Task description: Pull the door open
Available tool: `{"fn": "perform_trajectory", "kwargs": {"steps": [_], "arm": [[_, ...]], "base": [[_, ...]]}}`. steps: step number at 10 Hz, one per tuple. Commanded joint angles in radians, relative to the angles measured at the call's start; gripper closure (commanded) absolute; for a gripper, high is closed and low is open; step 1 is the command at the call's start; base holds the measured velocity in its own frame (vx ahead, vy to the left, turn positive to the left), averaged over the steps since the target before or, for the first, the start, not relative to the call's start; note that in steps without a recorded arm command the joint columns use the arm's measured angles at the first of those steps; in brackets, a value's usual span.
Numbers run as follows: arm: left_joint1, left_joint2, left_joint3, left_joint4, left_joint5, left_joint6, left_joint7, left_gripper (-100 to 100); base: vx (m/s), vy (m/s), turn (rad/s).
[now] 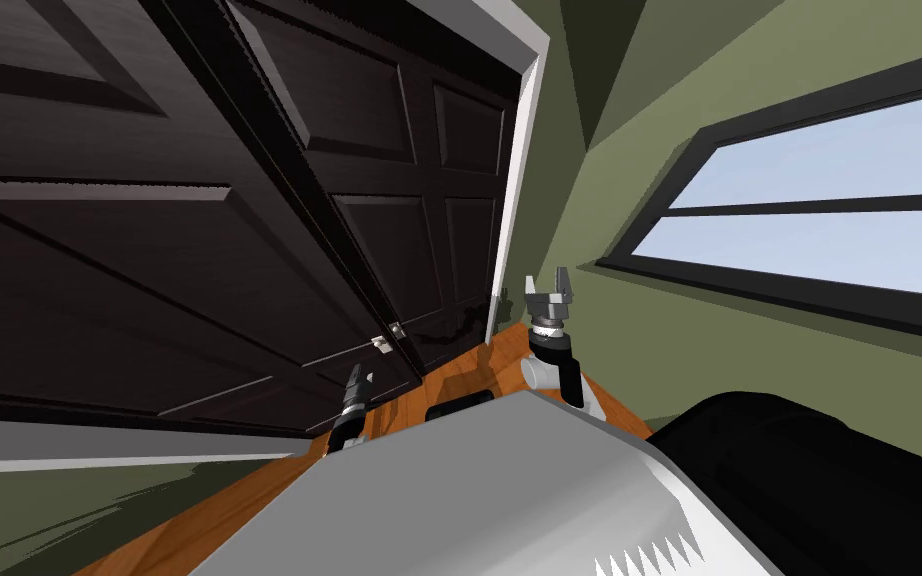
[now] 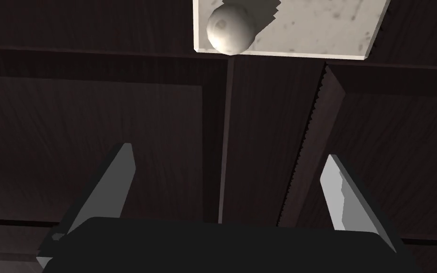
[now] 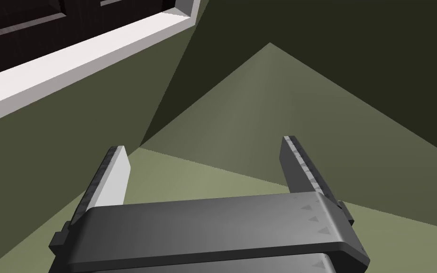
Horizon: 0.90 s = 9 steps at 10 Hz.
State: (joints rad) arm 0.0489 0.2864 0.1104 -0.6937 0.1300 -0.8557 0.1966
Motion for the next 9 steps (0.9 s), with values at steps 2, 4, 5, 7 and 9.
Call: {"fn": "perform_trajectory", "kwargs": {"steps": [2, 4, 5, 7, 9], "arm": [[0.0, 0.001, -0.008, -0.015, -0.004, 0.006, 0.006, -100], [0.028, 0.014, 0.015, 0.002, 0.007, 0.009, 0.002, -100], [0.044, 0.022, 0.03, 0.013, 0.014, 0.01, -0.002, -100], [0.055, 0.027, 0.052, 0.031, 0.024, 0.011, -0.014, -100], [0.044, 0.02, 0.048, 0.028, 0.022, 0.01, -0.017, -100]], "base": [[-0.089, -0.05, -0.035], [-0.101, 0.041, 0.158], [-0.095, 0.062, 0.084], [0.018, 0.095, 0.113], [0.159, 0.053, -0.064]]}}
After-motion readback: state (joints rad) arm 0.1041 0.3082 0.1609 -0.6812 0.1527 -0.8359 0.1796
